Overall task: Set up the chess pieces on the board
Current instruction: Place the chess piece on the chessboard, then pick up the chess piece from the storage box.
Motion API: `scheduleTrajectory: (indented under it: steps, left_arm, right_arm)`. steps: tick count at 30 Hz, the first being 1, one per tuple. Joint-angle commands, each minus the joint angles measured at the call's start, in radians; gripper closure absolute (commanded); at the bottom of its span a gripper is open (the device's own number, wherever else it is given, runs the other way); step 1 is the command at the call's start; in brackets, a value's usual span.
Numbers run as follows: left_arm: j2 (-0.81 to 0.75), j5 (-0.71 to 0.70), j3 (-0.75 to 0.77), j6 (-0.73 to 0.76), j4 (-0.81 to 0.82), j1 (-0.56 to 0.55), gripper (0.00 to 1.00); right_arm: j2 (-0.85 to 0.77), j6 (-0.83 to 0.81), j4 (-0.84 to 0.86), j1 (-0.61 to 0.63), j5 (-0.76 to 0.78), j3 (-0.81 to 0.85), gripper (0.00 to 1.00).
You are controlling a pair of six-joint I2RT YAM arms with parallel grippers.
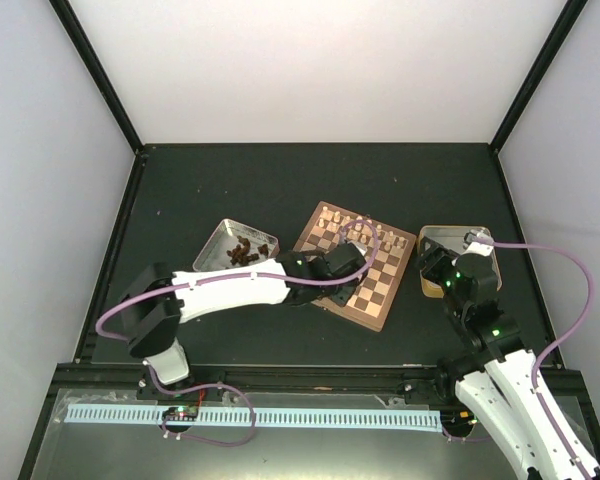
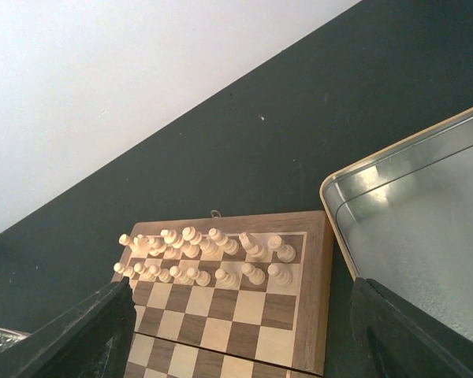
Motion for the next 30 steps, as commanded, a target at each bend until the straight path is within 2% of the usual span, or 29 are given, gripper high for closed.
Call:
scheduleTrajectory:
  steps: [1,8,17,20,26,30]
  left_arm:
    - [-0.11,-0.016,0.023,-0.006,0.012,0.027,0.55]
    - [-0.262,-0.035,-0.1,-0.029,0.073,0.137,0.39]
    - [-0.446,0.014,-0.256,-0.099,0.071,0.346,0.23]
    - [-0.522,-0.005,-0.336,-0.106,0.106,0.398,0.13]
    - [-0.604,-0.039,-0.467,-0.171,0.116,0.531,0.11]
    - [-0.621,-0.019,-0.536,-0.206,0.135,0.615,0.16]
  right_arm:
    - [-0.009,-0.015,-0.001,0.005,0.034,0.032,0.24]
    - [-0.015,-0.028,-0.012,0.005,0.051,0.048,0.24]
    - [-0.02,-0.05,-0.018,0.005,0.1,0.065,0.24]
    - [-0.016,-0.048,-0.011,0.005,0.102,0.065,0.23]
    - [-0.013,-0.042,-0.013,0.005,0.1,0.057,0.23]
    - [-0.011,-0.029,-0.014,0.005,0.096,0.051,0.23]
